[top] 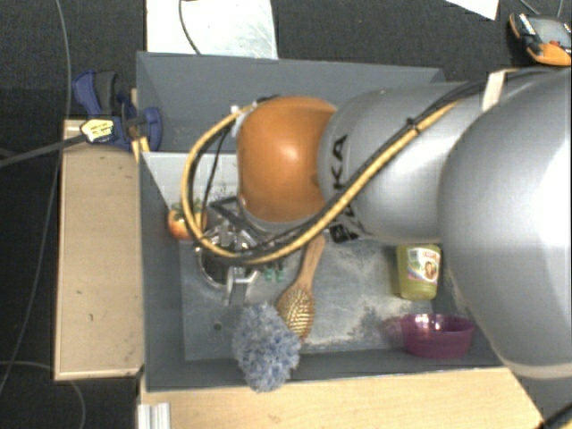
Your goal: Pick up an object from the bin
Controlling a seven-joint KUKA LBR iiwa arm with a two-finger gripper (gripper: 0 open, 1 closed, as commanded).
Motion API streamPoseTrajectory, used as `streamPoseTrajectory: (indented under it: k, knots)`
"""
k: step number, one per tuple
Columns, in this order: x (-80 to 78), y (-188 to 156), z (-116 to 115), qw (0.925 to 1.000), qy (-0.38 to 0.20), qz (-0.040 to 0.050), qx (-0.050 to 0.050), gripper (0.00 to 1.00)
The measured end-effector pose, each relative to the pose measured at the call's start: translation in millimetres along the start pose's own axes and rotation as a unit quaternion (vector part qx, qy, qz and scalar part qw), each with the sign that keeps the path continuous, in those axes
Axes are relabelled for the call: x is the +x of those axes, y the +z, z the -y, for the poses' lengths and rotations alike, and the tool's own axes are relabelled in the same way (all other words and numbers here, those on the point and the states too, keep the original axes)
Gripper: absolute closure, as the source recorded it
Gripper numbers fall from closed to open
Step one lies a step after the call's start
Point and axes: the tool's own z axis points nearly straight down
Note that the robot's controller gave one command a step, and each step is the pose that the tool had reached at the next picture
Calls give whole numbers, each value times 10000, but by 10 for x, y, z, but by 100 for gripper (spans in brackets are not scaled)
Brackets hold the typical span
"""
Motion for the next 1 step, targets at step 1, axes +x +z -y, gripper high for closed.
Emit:
streamPoseTrajectory:
  k: [1]
  knots:
    - [0, 0, 0, 10000, 2, 0, 0, 0]
